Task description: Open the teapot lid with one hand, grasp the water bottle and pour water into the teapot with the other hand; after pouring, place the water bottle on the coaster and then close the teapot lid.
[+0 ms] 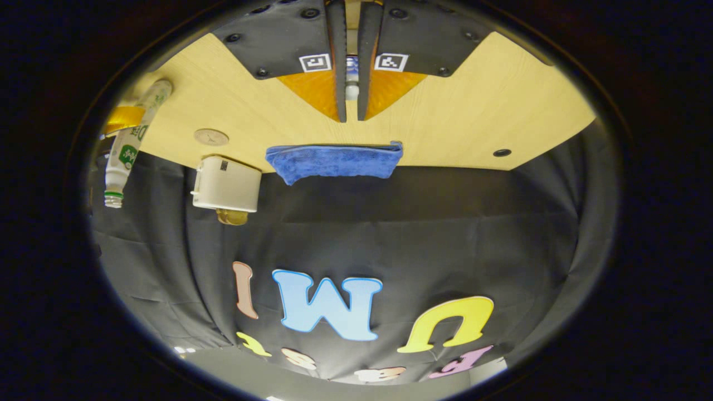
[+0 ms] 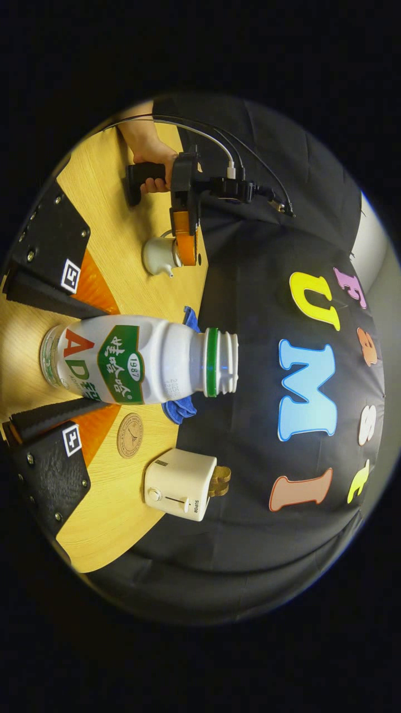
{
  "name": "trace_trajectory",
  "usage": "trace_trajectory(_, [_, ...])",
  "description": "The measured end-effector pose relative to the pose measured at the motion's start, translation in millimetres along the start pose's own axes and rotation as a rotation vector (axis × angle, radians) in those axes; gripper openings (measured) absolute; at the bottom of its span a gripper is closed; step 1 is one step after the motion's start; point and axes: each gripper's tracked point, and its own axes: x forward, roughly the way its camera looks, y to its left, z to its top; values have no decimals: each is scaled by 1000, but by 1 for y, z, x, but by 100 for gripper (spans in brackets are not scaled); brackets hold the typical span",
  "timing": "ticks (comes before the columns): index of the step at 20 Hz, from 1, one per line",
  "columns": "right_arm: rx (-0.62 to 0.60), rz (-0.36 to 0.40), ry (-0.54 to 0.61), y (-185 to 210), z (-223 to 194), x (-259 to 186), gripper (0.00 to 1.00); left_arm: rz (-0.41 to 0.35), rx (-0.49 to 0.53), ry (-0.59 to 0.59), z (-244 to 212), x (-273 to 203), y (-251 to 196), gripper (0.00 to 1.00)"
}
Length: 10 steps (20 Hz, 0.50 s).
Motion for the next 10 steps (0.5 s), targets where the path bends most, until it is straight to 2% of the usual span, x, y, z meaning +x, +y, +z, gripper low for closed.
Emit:
trace_trajectory(1, [0, -2, 0, 0, 1, 1, 70, 3, 5, -1, 0, -1, -1, 19])
trace_trajectory(2, [0, -3, 3, 0, 0, 1, 70, 7, 7, 0, -1, -1, -1, 15])
trace_trajectory(4, [-4, -8, 7, -1, 0, 2, 70, 12, -3, 1, -2, -2, -1, 25])
trace_trajectory(6, [-4, -27, 6, -7, 3, 5, 70, 20, -15, -20, 6, -8, 2, 27])
trace_trajectory(8, [1, -62, -6, -21, 10, 13, 70, 21, -44, -69, 21, -16, 6, 32])
trace_trajectory(10, [37, -79, -26, -34, 23, 23, 70, 32, -56, -123, 35, -29, 11, 55])
